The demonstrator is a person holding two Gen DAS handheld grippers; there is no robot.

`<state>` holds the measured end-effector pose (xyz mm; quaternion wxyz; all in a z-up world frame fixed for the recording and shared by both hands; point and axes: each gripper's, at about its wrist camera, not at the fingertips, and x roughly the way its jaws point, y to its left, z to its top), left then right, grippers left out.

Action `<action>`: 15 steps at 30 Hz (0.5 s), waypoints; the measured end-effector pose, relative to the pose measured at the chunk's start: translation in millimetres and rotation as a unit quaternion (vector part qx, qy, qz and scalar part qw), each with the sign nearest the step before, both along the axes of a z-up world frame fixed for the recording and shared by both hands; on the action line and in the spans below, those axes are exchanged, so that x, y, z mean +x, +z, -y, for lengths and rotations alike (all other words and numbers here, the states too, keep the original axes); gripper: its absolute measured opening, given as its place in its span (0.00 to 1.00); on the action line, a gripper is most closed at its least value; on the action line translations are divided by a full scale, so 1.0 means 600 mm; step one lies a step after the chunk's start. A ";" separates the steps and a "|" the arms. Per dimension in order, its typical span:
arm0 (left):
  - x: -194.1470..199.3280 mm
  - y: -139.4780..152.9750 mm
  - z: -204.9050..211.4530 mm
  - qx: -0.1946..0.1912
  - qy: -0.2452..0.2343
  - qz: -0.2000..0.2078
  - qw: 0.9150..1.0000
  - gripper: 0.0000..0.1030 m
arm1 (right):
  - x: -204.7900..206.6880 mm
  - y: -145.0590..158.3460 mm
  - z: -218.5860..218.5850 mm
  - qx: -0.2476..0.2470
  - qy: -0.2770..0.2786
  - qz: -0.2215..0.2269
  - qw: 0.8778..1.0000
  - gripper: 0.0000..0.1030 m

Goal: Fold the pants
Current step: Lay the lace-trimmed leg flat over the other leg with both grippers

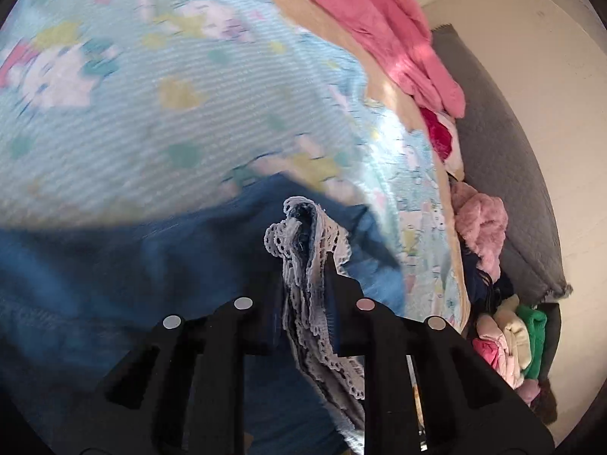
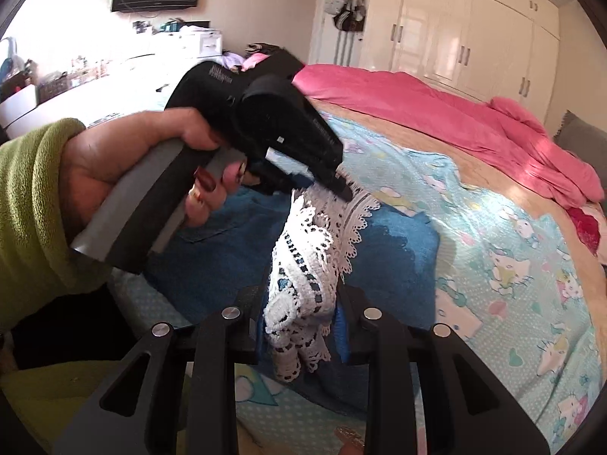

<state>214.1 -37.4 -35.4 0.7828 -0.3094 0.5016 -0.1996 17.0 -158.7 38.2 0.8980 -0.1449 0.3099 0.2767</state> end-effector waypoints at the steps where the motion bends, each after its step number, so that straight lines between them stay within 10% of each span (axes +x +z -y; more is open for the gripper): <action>1: 0.001 0.020 0.011 -0.004 -0.010 0.020 1.000 0.11 | 0.002 0.004 0.005 0.007 -0.002 0.001 1.000 0.25; 5: -0.012 0.072 0.021 0.021 -0.036 0.095 0.995 0.11 | -0.001 0.006 -0.005 0.000 0.009 0.015 1.000 0.25; 15: -0.024 -0.039 -0.097 0.030 0.023 0.017 0.999 0.12 | -0.005 -0.068 -0.117 -0.097 0.076 -0.007 0.992 0.25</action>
